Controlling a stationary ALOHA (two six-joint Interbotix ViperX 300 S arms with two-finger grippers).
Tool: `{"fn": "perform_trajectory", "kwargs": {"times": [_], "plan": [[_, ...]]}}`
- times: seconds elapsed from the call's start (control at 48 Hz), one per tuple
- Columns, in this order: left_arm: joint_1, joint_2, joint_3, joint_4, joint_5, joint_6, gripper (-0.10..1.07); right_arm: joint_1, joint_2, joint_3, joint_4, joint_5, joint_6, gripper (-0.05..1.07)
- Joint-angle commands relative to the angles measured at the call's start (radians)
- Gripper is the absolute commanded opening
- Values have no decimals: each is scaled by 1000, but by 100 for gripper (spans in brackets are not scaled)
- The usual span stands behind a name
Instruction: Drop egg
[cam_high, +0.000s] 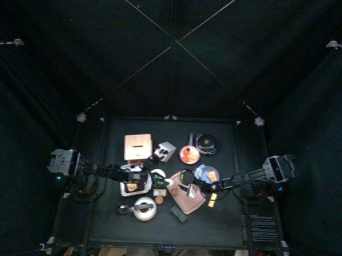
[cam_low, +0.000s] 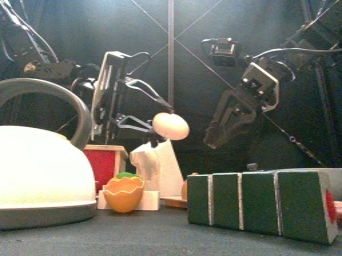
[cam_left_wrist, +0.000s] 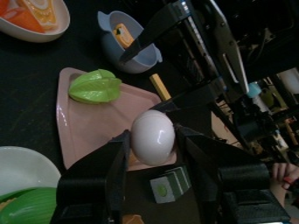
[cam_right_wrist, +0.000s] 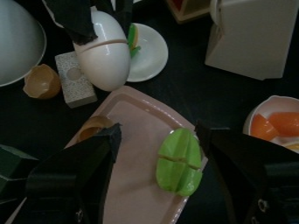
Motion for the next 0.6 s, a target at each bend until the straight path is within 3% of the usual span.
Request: {"fn": "perform_trajectory", "kwargs": {"times": [0.0,0.333,0.583], "plan": [[0,3,-29,0,-9,3,50,3,-54,3,14,11,0,98],[-6,91,-130,12,-8,5,50,41,-166,92,120,91,3,98],[-8,176,-227,31,14,8,50,63,-173,120,158,100,2,98]]}}
